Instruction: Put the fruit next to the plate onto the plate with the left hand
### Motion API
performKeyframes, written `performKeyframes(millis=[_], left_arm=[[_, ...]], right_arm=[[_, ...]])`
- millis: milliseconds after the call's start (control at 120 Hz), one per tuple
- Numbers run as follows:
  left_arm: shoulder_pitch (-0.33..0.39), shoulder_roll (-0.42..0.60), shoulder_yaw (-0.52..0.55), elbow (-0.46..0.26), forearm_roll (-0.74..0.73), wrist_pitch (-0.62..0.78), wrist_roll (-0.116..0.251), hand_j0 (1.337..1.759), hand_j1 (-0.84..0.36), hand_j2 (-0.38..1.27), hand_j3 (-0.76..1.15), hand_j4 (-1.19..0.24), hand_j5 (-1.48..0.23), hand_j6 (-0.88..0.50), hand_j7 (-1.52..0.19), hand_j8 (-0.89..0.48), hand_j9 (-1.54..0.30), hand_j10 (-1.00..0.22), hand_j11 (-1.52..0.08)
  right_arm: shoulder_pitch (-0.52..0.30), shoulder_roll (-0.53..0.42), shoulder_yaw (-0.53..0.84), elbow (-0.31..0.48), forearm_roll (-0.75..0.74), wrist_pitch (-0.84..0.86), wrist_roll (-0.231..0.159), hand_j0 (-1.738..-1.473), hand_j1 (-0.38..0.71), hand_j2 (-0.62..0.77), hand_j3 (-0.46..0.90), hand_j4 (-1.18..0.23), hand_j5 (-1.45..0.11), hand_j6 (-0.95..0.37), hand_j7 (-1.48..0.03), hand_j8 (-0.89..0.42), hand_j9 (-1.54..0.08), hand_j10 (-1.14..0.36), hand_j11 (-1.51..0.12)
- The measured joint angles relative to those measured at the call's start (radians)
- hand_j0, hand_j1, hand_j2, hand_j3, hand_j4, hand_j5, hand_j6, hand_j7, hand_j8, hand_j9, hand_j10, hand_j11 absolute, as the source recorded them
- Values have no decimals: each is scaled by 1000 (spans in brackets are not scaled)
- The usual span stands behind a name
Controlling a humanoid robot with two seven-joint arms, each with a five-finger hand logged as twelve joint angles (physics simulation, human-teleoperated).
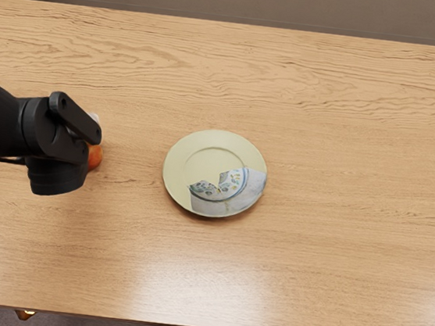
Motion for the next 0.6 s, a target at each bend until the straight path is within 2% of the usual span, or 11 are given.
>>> performKeyframes(millis=[258, 425, 600], left_arm=[[0, 0, 0, -3, 2, 0, 0, 1658, -243, 103, 0, -498, -643, -471, -646, -497, -646, -497, -646], [2, 0, -1, -5, 4, 0, 0, 1657, -267, 125, 0, -556, -681, -440, -707, -540, -707, -542, -706], [2, 0, -1, -7, 3, -3, 1, 1656, -282, 163, 0, -556, -746, -399, -765, -515, -767, -582, -766]], right_arm=[[0, 0, 0, 0, 0, 0, 0, -1658, -305, -7, 0, -37, -48, -37, -48, -37, -48, -37, -48], [0, 0, 0, 0, 0, 0, 0, -1658, -305, -7, 0, -37, -48, -37, -48, -37, -48, -37, -48], [0, 0, 0, 0, 0, 0, 0, -1658, -305, -7, 0, -37, -48, -37, -48, -37, -48, -37, -48]])
